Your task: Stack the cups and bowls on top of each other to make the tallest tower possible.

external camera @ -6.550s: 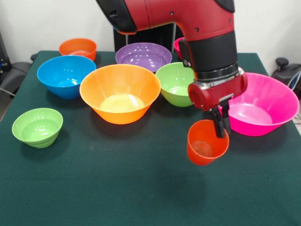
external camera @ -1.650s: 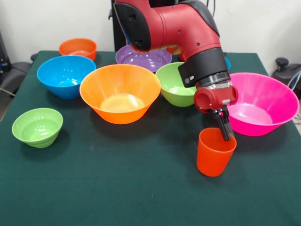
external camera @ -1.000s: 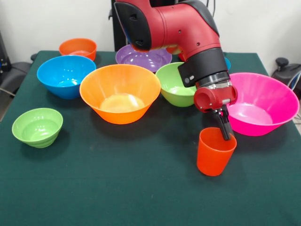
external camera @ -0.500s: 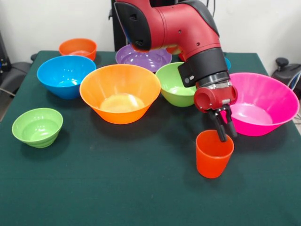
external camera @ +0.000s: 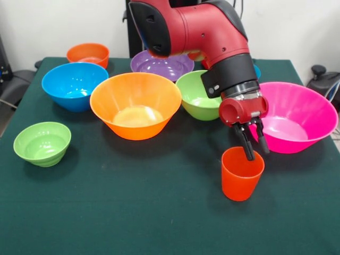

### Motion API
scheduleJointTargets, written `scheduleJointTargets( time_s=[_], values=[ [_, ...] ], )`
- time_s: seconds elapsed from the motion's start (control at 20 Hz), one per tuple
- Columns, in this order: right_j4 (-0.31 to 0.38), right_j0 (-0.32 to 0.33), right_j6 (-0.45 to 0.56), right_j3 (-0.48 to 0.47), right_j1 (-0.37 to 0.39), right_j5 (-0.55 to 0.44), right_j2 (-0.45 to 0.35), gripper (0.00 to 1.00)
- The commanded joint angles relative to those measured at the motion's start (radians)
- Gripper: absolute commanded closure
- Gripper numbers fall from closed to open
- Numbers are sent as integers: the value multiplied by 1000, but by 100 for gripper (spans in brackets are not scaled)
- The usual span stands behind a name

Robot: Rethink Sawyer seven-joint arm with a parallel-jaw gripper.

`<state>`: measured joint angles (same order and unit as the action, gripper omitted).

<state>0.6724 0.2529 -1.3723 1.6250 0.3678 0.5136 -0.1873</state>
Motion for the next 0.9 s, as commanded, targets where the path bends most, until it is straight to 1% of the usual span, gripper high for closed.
scheduleJointTargets(
  time_s=[0.05,0.25,0.45,0.55,0.7,0.8,0.9],
  values=[
    [52,-4,-150,-40,35,-37,-49,0],
    [55,-2,-157,-24,65,-64,-61,0],
    [66,12,-174,2,116,-97,-90,0],
    [71,17,-178,7,127,-103,-99,0],
    [70,24,-186,25,167,-136,-122,0],
    [65,28,-189,30,175,-148,-130,0],
    [62,38,-194,38,192,-180,-151,0]
  ],
)
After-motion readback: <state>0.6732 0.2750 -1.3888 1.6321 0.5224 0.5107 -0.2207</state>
